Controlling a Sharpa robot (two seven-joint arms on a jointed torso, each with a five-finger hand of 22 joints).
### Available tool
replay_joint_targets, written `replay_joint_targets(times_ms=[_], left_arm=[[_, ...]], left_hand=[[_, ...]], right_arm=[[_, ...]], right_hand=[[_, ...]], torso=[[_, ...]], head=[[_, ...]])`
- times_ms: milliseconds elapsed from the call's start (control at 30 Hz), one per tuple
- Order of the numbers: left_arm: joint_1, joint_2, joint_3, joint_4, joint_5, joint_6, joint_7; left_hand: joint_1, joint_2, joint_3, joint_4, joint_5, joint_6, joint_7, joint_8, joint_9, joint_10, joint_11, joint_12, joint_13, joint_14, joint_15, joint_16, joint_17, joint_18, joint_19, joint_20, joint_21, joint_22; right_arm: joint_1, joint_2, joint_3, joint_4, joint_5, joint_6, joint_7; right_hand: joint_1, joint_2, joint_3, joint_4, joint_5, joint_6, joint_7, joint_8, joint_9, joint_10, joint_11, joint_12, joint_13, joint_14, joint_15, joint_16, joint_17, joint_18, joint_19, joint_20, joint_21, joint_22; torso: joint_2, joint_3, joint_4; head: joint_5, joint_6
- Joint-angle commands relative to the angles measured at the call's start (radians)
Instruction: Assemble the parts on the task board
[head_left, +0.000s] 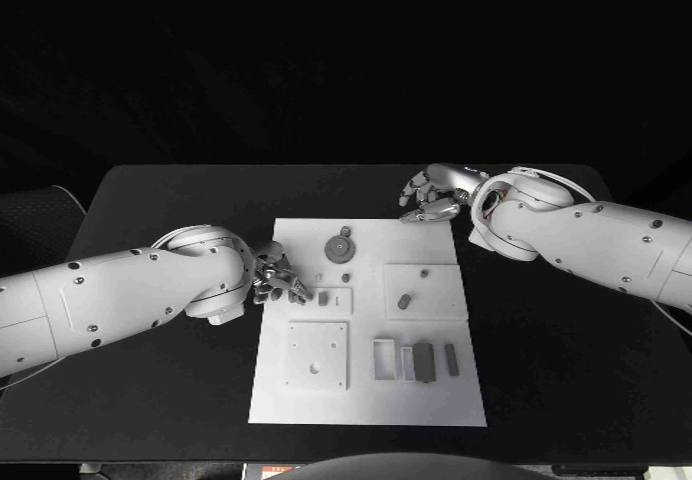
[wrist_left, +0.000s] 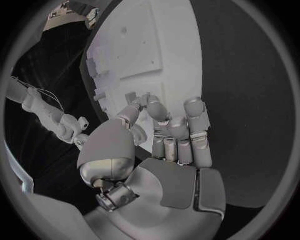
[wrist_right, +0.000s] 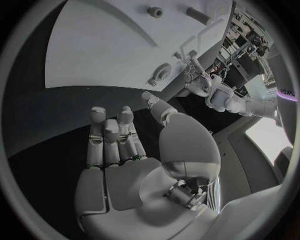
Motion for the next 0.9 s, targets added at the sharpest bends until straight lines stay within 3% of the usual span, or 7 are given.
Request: replay_joint_targets(times_ms=[33,300,533,900], left_arm=[[-0.005,0.000,-0.005,-0.005,0.004,0.008,-0.018],[-0.006,-0.005,-0.005,-0.008,0.038,0.003,-0.012],[-0.006,-0.008,-0.004,-0.009,0.054,0.000,-0.005],[-0.006,-0.016,-0.004,-0.013,0.082,0.000,-0.001]], left_hand=[[-0.003,0.003,-0.001,-0.001,-0.003,-0.002,0.004,-0.004,0.002,-0.007,-0.003,0.005,0.001,-0.007,-0.001,0.005,0.001,0.006,-0.009,-0.001,-0.001,0.019],[0.026,0.025,-0.014,-0.039,-0.003,-0.014,0.007,-0.007,0.004,-0.012,-0.001,0.006,0.000,-0.011,0.000,0.005,0.001,0.006,-0.013,-0.001,0.000,0.019],[-0.001,-0.010,-0.025,-0.026,-0.003,-0.021,0.010,-0.014,0.001,-0.016,0.001,0.007,0.001,-0.013,0.002,0.004,0.000,0.006,-0.015,-0.001,-0.002,0.017],[-0.007,-0.021,-0.020,-0.015,-0.003,-0.020,0.010,-0.015,0.000,-0.017,0.001,0.008,0.001,-0.013,0.002,0.004,0.000,0.007,-0.015,-0.002,-0.003,0.017]], right_arm=[[0.000,0.000,0.000,0.001,0.000,0.013,0.006],[0.000,0.000,0.000,0.000,0.000,0.013,0.006],[0.000,0.000,0.000,-0.001,0.000,0.013,0.006],[0.000,0.001,0.000,-0.003,0.000,0.012,0.006]], right_hand=[[-0.002,0.011,-0.003,0.000,0.005,0.000,0.005,-0.004,-0.001,-0.007,0.003,0.006,-0.001,0.007,0.001,-0.005,-0.001,0.011,0.005,-0.003,-0.004,0.012],[-0.002,0.011,-0.003,0.000,0.005,0.000,0.005,-0.004,-0.001,-0.007,0.003,0.006,-0.002,0.007,0.001,-0.005,-0.001,0.011,0.005,-0.003,-0.004,0.012],[-0.002,0.011,-0.003,0.000,0.005,0.000,0.005,-0.004,-0.001,-0.007,0.003,0.006,-0.002,0.007,0.001,-0.005,-0.001,0.011,0.005,-0.003,-0.004,0.012],[-0.002,0.011,-0.003,0.000,0.005,-0.001,0.006,-0.004,-0.001,-0.007,0.003,0.006,-0.002,0.007,0.001,-0.005,-0.001,0.011,0.005,-0.003,-0.004,0.012]], torso=[[0.000,-0.0003,0.0001],[0.000,-0.0011,0.0000],[0.000,-0.0017,0.0003],[0.000,-0.0010,0.0004]], head=[[0.000,0.000],[-0.001,0.000],[-0.002,-0.001],[-0.002,0.000]])
